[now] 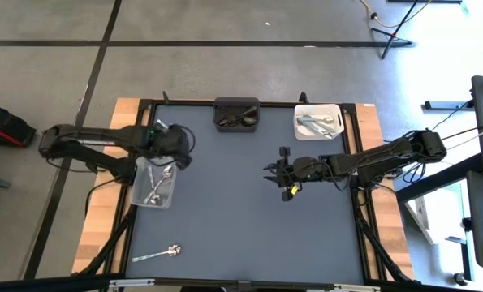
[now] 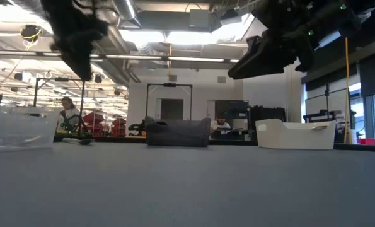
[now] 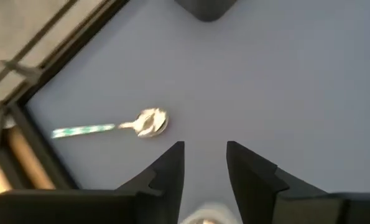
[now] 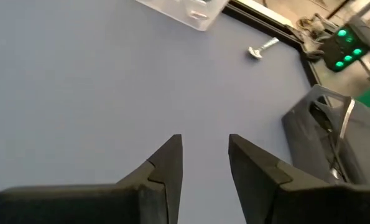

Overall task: Sort silverware by color (type)
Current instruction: Put the top blue spoon into the transparent bin

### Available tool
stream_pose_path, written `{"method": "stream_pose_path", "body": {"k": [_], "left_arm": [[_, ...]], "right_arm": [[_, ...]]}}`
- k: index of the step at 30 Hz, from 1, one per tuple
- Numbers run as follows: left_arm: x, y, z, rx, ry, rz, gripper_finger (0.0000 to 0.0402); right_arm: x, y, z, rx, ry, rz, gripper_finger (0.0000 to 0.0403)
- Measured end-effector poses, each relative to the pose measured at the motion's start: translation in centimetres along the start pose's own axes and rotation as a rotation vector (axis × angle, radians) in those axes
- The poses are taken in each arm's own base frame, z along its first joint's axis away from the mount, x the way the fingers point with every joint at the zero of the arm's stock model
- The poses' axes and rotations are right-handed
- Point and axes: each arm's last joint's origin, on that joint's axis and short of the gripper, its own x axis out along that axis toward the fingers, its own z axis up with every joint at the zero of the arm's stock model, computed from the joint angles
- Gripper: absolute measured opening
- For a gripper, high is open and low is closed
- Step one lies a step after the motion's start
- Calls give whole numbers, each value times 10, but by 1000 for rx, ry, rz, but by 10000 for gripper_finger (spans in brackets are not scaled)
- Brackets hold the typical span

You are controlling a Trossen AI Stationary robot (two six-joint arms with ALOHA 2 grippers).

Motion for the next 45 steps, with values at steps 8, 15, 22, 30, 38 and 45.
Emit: {"method": "stream_pose_path", "body": {"k": [8, 15, 22, 30, 38, 45], "left_arm": [[57, -2, 24, 6, 87, 69, 152], [109, -9, 22, 52, 276, 185, 152], [150, -11, 16, 73, 393, 262, 153], [176, 0, 14, 70, 428, 392, 153], [185, 8, 18, 58, 418, 406, 134], [186, 8, 17, 52, 423, 396, 49]], "right_arm": [[0, 0, -1, 6, 19, -16, 120], [0, 0, -2, 8, 25, -15, 120], [0, 0, -3, 9, 34, -12, 120], [0, 0, -3, 9, 33, -12, 120], [0, 0, -3, 8, 34, -12, 120], [0, 0, -3, 8, 34, -12, 120]]}}
